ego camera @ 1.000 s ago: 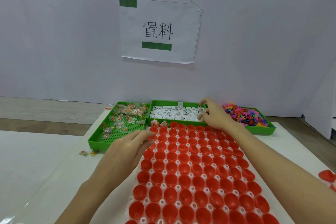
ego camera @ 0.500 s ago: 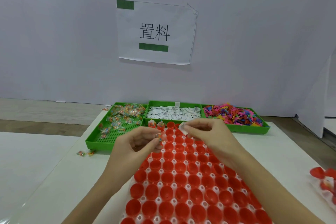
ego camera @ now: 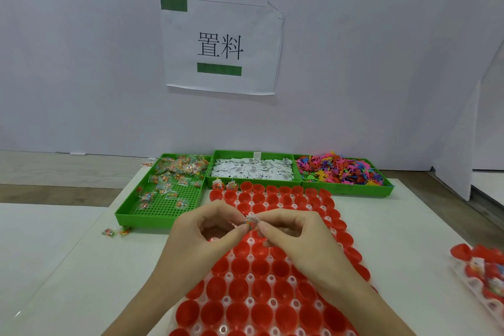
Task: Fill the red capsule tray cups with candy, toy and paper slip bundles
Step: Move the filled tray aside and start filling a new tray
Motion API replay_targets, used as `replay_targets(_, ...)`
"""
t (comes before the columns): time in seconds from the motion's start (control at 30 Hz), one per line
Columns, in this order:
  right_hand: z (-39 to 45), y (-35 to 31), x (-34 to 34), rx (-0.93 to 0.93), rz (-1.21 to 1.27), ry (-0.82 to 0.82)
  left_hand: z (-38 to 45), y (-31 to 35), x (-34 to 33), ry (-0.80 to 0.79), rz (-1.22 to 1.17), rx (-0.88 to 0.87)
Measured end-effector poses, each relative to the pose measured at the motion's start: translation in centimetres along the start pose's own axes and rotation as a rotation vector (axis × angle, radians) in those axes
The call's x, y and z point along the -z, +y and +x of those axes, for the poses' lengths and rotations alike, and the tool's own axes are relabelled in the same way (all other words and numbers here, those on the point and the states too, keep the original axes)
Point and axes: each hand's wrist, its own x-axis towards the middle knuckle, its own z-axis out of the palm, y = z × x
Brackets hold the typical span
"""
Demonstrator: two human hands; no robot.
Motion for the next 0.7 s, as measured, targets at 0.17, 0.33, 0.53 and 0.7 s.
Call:
replay_targets(0.17, -0.1, 0.1, 0.0, 0.012, 0.001, -0.047, 0.0, 0.1, -0.2, 0.035, -0.047, 0.024)
replay_targets(0.33, -0.1, 0.1, 0.1, -0.020, 0.071, -0.043, -0.1, 0.5, -0.1, 0.033, -0.128, 0.090)
replay_targets(0.53, 2.2, -1.5, 3.2, -0.065, -0.042, -0.043, -0.1, 0.5, 0.3, 0.002, -0.110, 0.145)
replay_targets(0.7, 8.4, -0.2, 8.9, -0.030, -0.455, 0.187, -0.1, 0.4, 0.4, 0.003, -0.102, 0.160)
